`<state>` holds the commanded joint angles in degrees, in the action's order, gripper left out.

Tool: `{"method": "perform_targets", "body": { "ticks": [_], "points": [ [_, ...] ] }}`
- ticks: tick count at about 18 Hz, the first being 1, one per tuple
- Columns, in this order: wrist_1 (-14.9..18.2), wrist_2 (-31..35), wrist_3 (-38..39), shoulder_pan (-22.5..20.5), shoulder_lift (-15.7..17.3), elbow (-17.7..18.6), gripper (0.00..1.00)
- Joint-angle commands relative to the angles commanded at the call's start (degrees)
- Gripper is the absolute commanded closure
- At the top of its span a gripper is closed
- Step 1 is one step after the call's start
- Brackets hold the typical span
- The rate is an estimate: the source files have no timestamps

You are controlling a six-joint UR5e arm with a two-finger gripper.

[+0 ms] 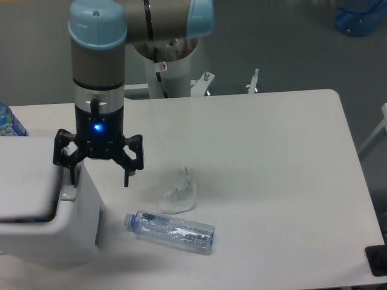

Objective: Open the trash can
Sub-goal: 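Raise the gripper away from the opened trash can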

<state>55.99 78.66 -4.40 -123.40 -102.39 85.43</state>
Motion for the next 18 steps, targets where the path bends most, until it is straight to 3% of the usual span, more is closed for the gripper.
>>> {"method": "perform_targets", "body": {
  "ticks": [3, 9, 11, 15, 18],
  "points": [
    [-0.09, 0.0, -0.09, 0.0, 0.26, -0.17, 0.0],
    [-0.09, 0.79, -1.84, -0.79, 0.44, -5.18, 0.0],
    [-0.26, 2.28, -6.3, -2.01, 0.7, -5.27, 0.0],
    [0.79, 13.78, -16.85, -3.34, 1.49, -4.57, 0.0],
    [3.06, 15.2, -22.22, -4.56, 1.49, -4.04, 0.0]
  ]
}}
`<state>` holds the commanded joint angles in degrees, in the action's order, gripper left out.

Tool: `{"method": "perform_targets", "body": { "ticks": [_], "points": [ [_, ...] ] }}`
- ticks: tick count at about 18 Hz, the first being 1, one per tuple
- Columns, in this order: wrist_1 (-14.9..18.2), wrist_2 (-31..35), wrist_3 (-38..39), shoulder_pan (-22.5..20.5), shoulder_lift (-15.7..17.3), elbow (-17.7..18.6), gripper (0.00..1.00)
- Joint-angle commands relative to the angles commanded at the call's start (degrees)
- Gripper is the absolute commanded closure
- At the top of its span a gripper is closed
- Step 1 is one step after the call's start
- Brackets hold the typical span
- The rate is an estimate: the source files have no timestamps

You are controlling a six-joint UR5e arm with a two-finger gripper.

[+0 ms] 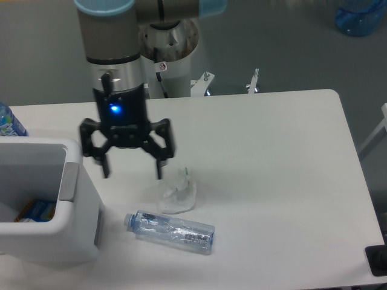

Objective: Open the trash can
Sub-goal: 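Raise the gripper away from the opened trash can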

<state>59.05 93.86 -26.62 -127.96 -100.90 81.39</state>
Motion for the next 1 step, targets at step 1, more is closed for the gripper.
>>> {"method": "perform_targets", "body": {
  "ticks": [1],
  "points": [
    [1.06, 0.35, -0.45, -0.44, 0.0, 0.0, 0.0]
  ]
}}
